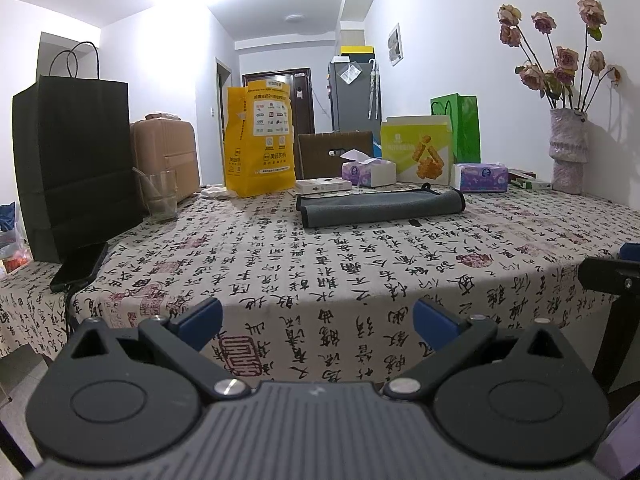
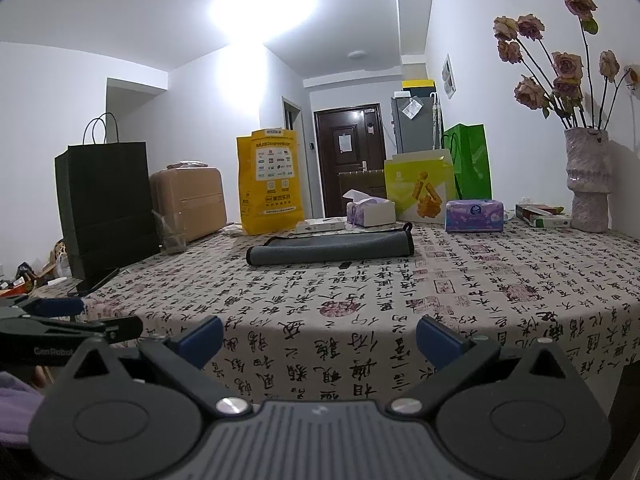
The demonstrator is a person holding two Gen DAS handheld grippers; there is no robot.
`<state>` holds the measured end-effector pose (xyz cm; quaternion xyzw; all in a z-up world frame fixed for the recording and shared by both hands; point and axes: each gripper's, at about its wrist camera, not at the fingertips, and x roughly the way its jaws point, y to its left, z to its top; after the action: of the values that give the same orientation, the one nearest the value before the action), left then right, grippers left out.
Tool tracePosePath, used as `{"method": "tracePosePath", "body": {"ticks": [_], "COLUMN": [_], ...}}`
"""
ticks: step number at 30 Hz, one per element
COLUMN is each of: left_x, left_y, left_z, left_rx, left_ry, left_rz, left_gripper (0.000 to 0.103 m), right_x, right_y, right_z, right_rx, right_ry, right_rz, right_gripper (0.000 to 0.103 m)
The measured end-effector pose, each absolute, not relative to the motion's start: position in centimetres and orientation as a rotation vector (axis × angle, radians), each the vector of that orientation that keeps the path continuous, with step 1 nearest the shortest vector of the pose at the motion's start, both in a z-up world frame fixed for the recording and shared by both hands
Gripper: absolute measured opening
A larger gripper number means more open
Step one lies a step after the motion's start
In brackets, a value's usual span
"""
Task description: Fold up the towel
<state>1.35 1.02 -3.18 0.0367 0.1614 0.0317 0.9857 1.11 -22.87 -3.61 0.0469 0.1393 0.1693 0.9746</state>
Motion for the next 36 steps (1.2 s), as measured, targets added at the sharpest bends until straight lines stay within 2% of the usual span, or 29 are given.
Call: {"method": "tracePosePath", "body": {"ticks": [36], "left_x": [1.48], "left_y": [0.85], "left_z": [-3.15], "left_rx": [0.067], "left_ry": [0.336], "left_rz": [0.065], "left_gripper": [0.103], "right_x": [1.24], "right_y": [-22.72], "right_z": [-3.60], "right_rx": [0.087], "right_ry": [0.287], "right_rz": [0.349], "right_gripper": [0.103]}}
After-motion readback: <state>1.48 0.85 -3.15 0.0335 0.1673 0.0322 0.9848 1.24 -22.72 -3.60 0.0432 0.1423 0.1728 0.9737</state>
